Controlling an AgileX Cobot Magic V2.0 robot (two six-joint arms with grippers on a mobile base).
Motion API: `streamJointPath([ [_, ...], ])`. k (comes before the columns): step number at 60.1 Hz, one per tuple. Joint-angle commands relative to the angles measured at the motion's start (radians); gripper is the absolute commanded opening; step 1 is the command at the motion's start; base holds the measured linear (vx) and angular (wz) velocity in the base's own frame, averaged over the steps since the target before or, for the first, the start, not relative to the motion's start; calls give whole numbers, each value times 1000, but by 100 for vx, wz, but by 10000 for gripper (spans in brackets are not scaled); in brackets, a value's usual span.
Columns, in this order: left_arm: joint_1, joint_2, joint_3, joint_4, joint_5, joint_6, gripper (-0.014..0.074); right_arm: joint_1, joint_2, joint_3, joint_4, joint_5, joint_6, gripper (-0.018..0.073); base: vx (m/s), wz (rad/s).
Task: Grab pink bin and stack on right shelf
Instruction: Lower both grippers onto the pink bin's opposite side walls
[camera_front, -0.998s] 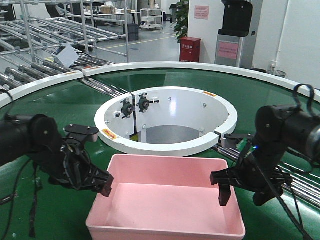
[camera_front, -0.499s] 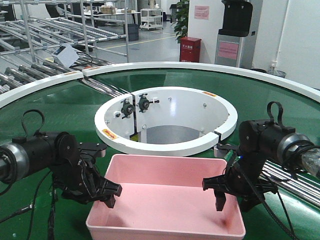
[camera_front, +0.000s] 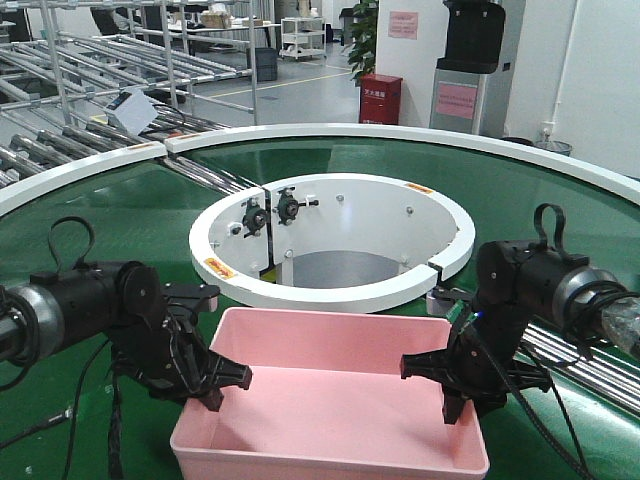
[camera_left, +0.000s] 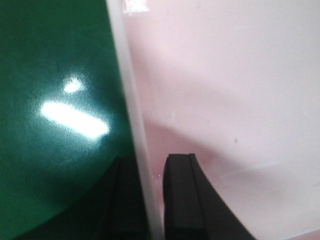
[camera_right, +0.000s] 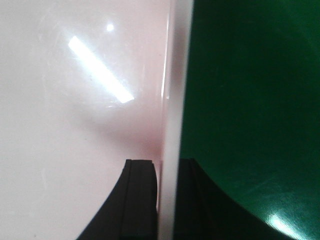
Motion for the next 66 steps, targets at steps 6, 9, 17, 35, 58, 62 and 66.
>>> streamJointPath([
  [6, -51, -58, -94, 143, -17, -178, 221, 74, -65, -32, -234, 51, 125, 73, 0, 0],
  [9, -51, -58, -95, 153, -3, -187, 221, 83, -65, -32, -250, 54, 162, 74, 0, 0],
  [17, -50, -59, -95, 171, 50, -189, 221, 91, -69, -32, -244, 59, 178, 74, 0, 0],
  [35, -51, -63, -94, 194, 72, -240, 221, 92, -116, -32, -228, 58, 181, 81, 0, 0],
  [58, -50, -32, -94, 159, 120, -185, 220, 92, -121, -31, -228, 65, 180, 81, 0, 0],
  [62, -50, -28, -94, 123, 121, -154, 213, 92, -121, -31, -228, 65, 179, 81, 0, 0],
  [66, -50, -31, -94, 105, 107, -151, 186, 92, -121, -31, -228, 67, 178, 81, 0, 0],
])
